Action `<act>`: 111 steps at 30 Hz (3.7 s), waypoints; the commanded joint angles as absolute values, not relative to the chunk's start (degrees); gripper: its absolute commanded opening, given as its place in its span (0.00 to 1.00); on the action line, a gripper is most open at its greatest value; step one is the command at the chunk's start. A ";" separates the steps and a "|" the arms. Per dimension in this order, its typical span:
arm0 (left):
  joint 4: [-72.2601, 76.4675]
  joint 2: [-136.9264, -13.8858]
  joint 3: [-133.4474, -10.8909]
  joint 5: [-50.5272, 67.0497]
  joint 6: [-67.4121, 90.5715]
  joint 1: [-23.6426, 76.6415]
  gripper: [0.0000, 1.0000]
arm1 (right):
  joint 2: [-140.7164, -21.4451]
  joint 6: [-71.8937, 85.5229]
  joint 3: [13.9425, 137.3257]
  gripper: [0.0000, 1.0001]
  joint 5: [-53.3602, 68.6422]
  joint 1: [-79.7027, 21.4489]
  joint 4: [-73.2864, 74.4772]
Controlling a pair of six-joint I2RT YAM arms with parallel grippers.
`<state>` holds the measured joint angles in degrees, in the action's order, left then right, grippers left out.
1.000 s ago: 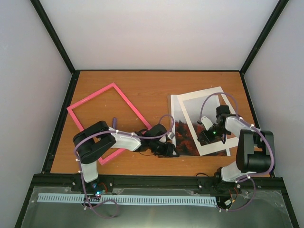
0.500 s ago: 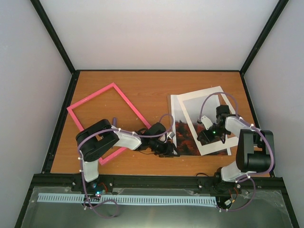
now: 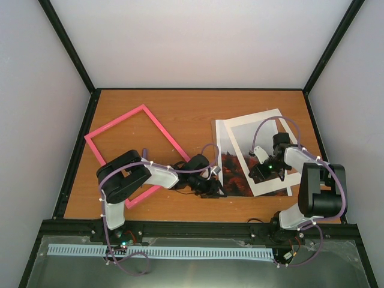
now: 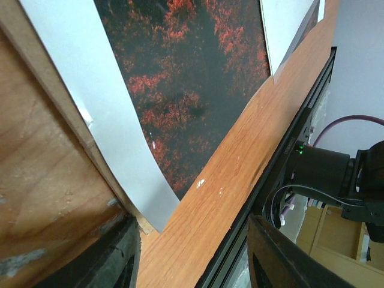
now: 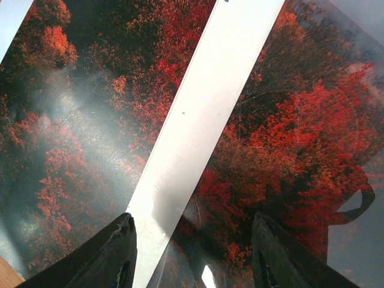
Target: Take the photo out of the frame
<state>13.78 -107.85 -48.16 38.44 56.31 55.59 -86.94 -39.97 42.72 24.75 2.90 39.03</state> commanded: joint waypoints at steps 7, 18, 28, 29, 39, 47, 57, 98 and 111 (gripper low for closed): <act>15.48 -109.65 -51.95 39.86 55.78 55.02 0.45 | -90.35 -39.47 40.52 0.53 22.15 2.64 41.41; 12.30 -108.68 -50.93 42.21 55.16 55.11 0.42 | -90.63 -39.29 40.53 0.53 21.75 2.64 41.31; 11.04 -108.52 -51.03 44.55 54.25 55.59 0.43 | -90.64 -39.29 40.57 0.53 21.67 2.63 41.31; 11.10 -108.45 -51.14 44.68 54.25 55.67 0.43 | -90.62 -39.27 40.56 0.53 21.63 2.64 41.31; 13.69 -110.56 -52.85 46.71 55.02 56.33 0.43 | -90.88 -39.29 40.51 0.53 21.79 2.64 41.31; 11.82 -113.88 -55.71 46.41 55.04 56.31 0.47 | -90.72 -39.33 40.53 0.53 21.80 2.64 41.32; 12.46 -111.09 -51.94 46.17 55.14 58.34 0.46 | -91.18 -39.33 40.76 0.53 22.15 2.64 41.35; 18.85 -111.27 -51.42 42.18 62.80 53.53 0.49 | -91.01 -39.60 40.54 0.53 22.37 2.63 41.40; 20.10 -113.87 -52.09 42.02 63.18 53.48 0.50 | -91.13 -39.73 40.56 0.53 22.57 2.63 41.40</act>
